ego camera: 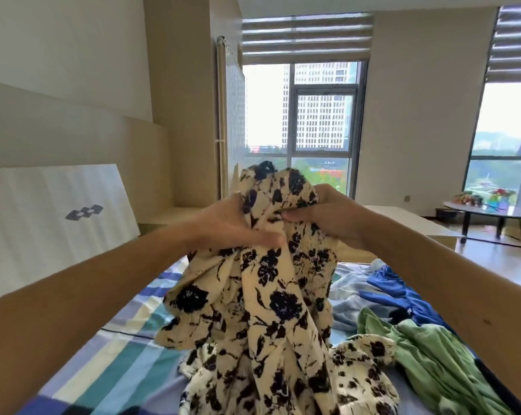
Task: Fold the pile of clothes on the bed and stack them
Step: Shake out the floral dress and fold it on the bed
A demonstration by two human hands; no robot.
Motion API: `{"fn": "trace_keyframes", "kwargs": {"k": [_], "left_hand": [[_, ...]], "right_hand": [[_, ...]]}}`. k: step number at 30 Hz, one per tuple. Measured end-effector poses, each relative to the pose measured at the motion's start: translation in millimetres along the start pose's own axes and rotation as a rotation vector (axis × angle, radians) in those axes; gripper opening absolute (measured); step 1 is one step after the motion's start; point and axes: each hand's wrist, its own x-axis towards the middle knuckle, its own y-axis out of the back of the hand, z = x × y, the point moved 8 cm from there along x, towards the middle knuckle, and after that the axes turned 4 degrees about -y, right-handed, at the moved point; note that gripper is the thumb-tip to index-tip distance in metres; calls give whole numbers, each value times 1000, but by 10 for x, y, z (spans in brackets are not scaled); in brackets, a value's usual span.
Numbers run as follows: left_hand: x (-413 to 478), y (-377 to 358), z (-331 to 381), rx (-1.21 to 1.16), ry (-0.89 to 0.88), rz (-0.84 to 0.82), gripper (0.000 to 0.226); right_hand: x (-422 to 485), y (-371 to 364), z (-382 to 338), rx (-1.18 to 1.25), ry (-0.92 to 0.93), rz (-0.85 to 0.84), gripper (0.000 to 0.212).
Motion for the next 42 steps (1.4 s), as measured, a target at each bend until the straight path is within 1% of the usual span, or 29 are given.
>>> {"fn": "trace_keyframes", "kwargs": {"k": [1,2,3,4,5,7,9,11,12,13,14,15,16,17,18,19,20,21,22,23,25,26,27,30,33,36,38,40,42], "left_hand": [[10,-35,-117,91,26,12,47],[13,-50,-221,149,62,46,54],[-4,-87,-299,187,92,67,56],[-37,-158,-369,215,111,45,55],[-92,-290,-397,227,115,-29,51],[-245,-649,-435,246,112,-286,45],[-401,-965,-471,232,122,-498,51],[-399,-1174,-575,243,128,-617,56],[-300,-1210,-651,244,143,-629,58],[-123,-1176,-744,254,166,-594,59],[154,-1033,-842,263,198,-503,54],[487,-789,-897,270,218,-356,46],[886,-394,-889,288,211,-158,39],[1262,118,-770,316,186,73,34],[1590,719,-542,346,144,303,33],[1834,1352,-213,358,95,509,34],[1960,1916,189,361,42,670,38],[2012,2383,594,372,-27,792,42],[1994,2760,1014,399,-105,869,44],[1934,3046,1359,433,-161,909,47],[1781,3326,1817,486,-237,924,50],[1742,3388,1857,505,-259,919,52],[1689,3410,1882,538,-284,913,52],[1525,3244,1769,589,-281,870,48],[1304,2810,1509,644,-258,734,46],[975,2251,1147,646,-258,554,40],[676,1831,926,604,-285,442,35],[359,1379,712,554,-306,312,31],[42,888,449,519,-276,156,29]], "right_hand": [[-13,-39,21,-52,13,-1,18],[-46,-88,70,-103,14,-12,10],[-98,-156,145,-158,6,-36,6],[-174,-248,224,-212,-9,-88,6],[-248,-348,329,-258,-26,-171,9],[-449,-529,525,-306,-113,-367,18],[-644,-691,733,-357,-247,-579,32],[-690,-772,912,-483,-340,-706,38],[-594,-765,982,-536,-364,-710,38],[-385,-708,1040,-576,-375,-671,37],[-96,-600,1004,-610,-336,-578,32],[303,-384,911,-652,-259,-429,22],[706,-83,682,-683,-147,-241,9],[1067,301,303,-695,-28,-18,3],[1312,715,-210,-671,96,211,5],[1415,1110,-819,-624,231,421,12],[1413,1444,-1401,-572,360,586,24],[1329,1706,-1930,-531,478,702,32],[1190,1905,-2361,-512,582,782,33],[1050,2044,-2686,-514,652,835,28],[778,2197,-3071,-558,736,890,24],[756,2221,-3120,-552,760,891,24],[745,2230,-3132,-540,765,884,24],[628,2083,-2968,-544,731,831,20],[447,1681,-2601,-569,671,707,21],[243,1187,-2146,-574,601,510,14],[48,850,-1838,-551,514,356,11],[-169,503,-1516,-520,420,193,16],[-414,157,-1189,-509,356,27,17]]}}
